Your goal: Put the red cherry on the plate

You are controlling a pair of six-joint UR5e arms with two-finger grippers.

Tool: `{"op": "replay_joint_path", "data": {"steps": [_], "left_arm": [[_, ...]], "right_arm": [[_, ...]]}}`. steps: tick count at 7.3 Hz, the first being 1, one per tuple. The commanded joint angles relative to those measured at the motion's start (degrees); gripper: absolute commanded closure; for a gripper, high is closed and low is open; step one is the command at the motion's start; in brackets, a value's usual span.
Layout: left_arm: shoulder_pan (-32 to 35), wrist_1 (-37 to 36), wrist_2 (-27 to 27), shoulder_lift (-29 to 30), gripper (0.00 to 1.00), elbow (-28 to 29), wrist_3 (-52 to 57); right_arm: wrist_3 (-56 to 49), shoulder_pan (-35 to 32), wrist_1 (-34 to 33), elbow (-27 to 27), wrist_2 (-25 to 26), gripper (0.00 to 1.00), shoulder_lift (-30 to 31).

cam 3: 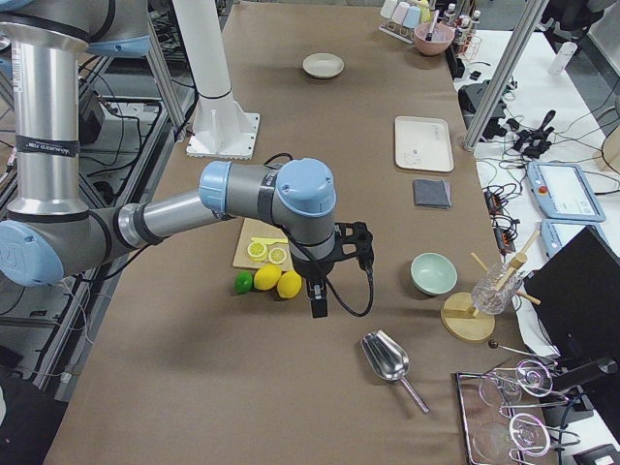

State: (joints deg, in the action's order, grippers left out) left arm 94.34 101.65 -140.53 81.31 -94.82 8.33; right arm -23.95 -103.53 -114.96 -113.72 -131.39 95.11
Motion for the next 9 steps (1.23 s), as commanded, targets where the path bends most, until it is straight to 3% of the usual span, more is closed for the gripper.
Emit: {"op": "replay_joint_path", "data": {"steps": [1, 6, 8, 9], "left_arm": [[0.06, -0.05, -0.01, -0.1, 0.02, -0.36, 0.02], [0.06, 3.29, -3.17, 0.61, 0.02, 1.65, -3.5], [0.14, 3.81, -10.07, -2.03, 0.02, 0.87, -3.23], [-0.29, 3.56, -10.38, -2.03, 0.02, 1.74, -3.14]], "right_arm": [[-0.04, 0.0, 0.0, -0.36, 0.08, 0.0, 0.6], [-0.13, -0.35, 0.0, -0.97, 0.17, 0.0, 1.57], [-0.22, -0.44, 0.0, -0.8, 0.43, 0.0, 1.57], [-0.31, -0.44, 0.0, -0.97, 0.52, 0.0, 1.57]]}}
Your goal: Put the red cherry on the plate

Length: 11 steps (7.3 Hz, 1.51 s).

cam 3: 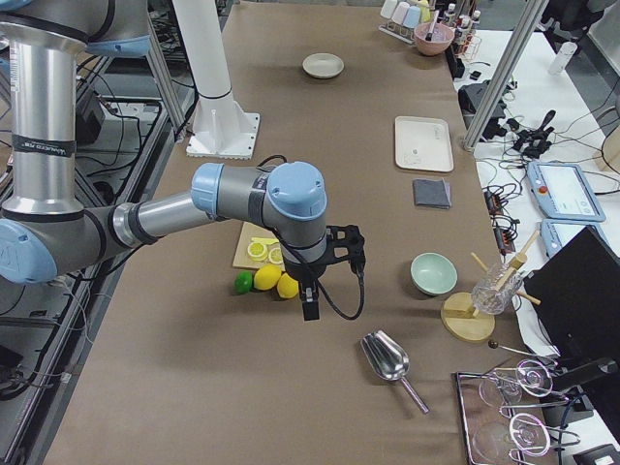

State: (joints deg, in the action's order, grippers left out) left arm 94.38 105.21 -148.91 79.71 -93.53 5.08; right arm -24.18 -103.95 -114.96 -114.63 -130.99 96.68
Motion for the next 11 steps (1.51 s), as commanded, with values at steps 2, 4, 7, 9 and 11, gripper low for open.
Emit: {"op": "replay_joint_path", "data": {"steps": [2, 4, 7, 9, 11], "left_arm": [[-0.6, 0.25, -5.83, -0.17, 0.02, 1.77, 0.55], [-6.0, 2.69, -9.46, 0.45, 0.02, 2.04, -3.56], [-18.91, 29.76, -1.0, 0.1, 0.02, 4.05, -30.37], [-26.75, 51.67, 4.64, 1.67, 0.02, 13.16, -46.75], [-33.88, 58.67, 9.85, 2.64, 0.02, 13.38, -57.33]], "right_arm": [[-0.25, -0.37, 0.0, -0.51, 0.29, 0.0, -0.26], [-0.08, -0.38, 0.09, -0.42, 0.3, 0.0, -0.61], [0.01, -0.46, 0.09, -0.51, 0.21, 0.0, -0.61], [0.1, -0.38, 0.09, -0.51, 0.21, 0.0, -0.7], [0.1, -0.38, 0.09, -0.51, 0.21, 0.0, -0.79]]}}
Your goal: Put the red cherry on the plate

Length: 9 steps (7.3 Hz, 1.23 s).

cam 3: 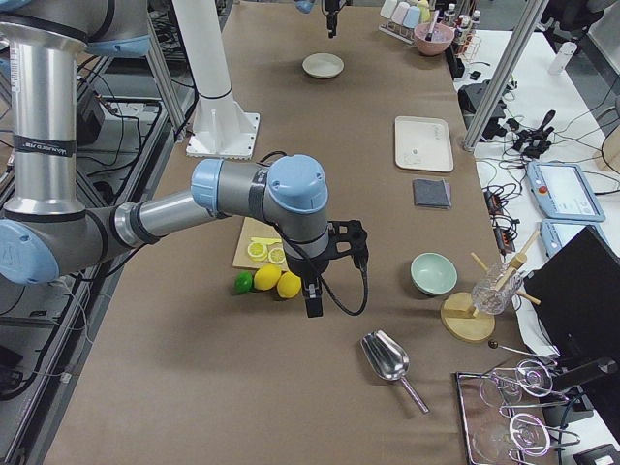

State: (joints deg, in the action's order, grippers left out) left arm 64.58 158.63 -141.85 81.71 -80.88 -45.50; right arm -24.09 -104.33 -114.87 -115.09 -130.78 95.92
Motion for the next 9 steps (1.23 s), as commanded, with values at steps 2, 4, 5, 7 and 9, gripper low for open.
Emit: {"op": "replay_joint_path", "data": {"steps": [2, 4, 5, 7, 9], "left_arm": [[-6.99, 8.78, 5.07, 1.08, 0.02, 0.72, -11.7], [-12.17, 12.38, 10.25, 1.08, 0.03, 0.9, -15.83], [-12.63, 12.66, 10.79, 1.08, 0.04, 0.9, -15.85], [-12.64, 12.75, 10.8, 1.08, 0.11, 1.07, -15.41], [-12.64, 13.89, 10.8, 1.17, 0.15, 2.39, -15.23]], "right_arm": [[0.01, -0.08, 0.0, 0.04, 0.0, 0.0, -0.04], [-0.08, -0.08, 0.0, 0.04, 0.0, 0.0, 0.05], [-0.08, -0.08, 0.0, 0.04, 0.0, 0.0, 0.05], [-0.17, -0.08, 0.0, -0.04, 0.0, 0.0, 0.4], [-0.17, -0.08, 0.0, -0.05, 0.0, 0.0, 0.4]]}}
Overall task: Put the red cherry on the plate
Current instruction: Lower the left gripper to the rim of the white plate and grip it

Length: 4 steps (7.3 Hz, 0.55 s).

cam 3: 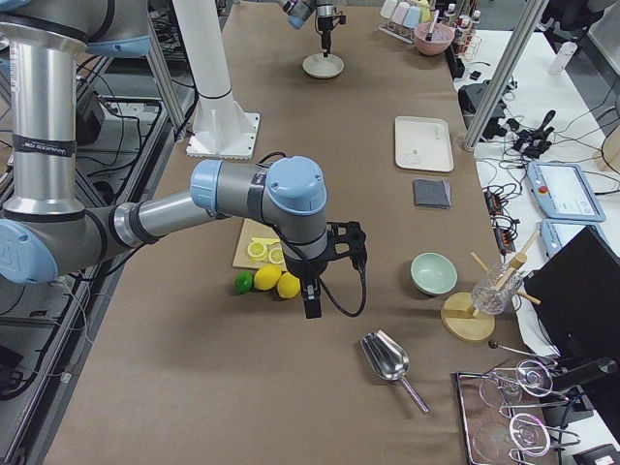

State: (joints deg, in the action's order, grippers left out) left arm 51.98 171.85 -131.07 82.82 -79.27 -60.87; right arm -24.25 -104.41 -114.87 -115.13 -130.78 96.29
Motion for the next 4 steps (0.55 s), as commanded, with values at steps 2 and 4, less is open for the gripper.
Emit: {"op": "replay_joint_path", "data": {"steps": [2, 4], "left_arm": [[-0.03, 0.68, 0.46, 0.15, 0.25, 1.49, 2.32], [-0.03, 0.68, 0.46, 0.15, 0.63, 1.58, 3.03]], "right_arm": [[0.08, 0.0, 0.0, 0.08, 0.0, 0.0, -0.22], [0.17, 0.09, 0.0, 0.08, 0.0, 0.0, -0.31]]}}
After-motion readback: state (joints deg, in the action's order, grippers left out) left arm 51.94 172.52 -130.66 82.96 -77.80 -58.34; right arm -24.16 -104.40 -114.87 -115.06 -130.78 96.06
